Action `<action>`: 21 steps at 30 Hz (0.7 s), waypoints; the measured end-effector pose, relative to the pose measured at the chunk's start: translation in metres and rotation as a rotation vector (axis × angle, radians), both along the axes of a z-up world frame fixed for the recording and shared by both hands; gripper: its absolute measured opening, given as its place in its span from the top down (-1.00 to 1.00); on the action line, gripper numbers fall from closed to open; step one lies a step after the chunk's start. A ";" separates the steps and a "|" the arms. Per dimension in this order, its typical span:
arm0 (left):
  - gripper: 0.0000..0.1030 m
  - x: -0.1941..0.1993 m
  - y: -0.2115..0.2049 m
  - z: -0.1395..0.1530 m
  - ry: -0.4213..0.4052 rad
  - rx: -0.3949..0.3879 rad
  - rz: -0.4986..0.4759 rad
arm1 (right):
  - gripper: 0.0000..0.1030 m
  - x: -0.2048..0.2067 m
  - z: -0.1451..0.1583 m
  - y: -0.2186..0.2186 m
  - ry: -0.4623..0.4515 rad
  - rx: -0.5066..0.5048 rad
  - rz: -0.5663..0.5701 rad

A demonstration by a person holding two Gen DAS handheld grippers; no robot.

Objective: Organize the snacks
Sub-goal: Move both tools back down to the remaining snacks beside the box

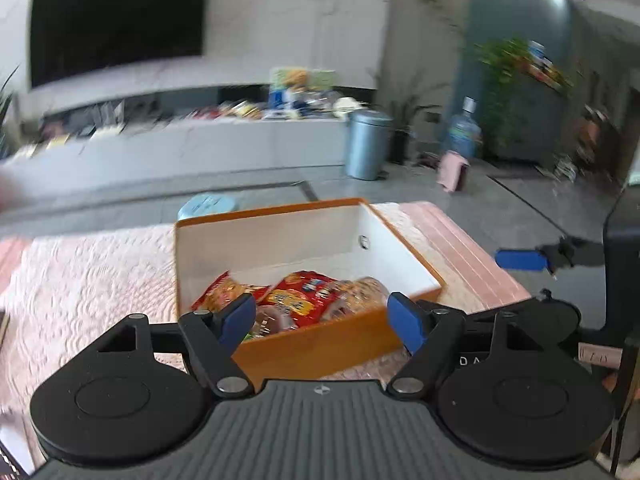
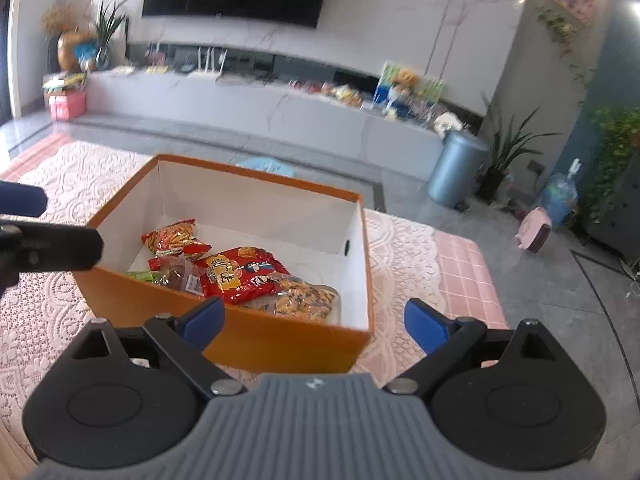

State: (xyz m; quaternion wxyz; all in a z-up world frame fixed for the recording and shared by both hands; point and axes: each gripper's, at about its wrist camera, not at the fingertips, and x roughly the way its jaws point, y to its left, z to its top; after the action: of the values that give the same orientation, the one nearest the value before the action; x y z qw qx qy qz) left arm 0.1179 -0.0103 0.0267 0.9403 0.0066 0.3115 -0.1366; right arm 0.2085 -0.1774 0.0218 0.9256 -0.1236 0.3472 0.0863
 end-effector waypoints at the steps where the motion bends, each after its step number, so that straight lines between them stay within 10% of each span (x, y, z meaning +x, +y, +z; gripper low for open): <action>1: -0.71 -0.004 -0.003 -0.003 -0.007 0.013 -0.020 | -0.82 -0.009 -0.002 -0.002 -0.015 0.010 -0.008; 21: -0.65 -0.013 -0.010 -0.100 0.223 0.083 -0.138 | -0.63 -0.079 -0.076 -0.037 0.039 0.108 -0.146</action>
State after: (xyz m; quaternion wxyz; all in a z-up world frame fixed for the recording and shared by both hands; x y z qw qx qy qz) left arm 0.1048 -0.0199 -0.0733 0.8871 0.0515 0.4184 -0.1877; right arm 0.1294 -0.2142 -0.0538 0.9279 -0.0461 0.3679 0.0394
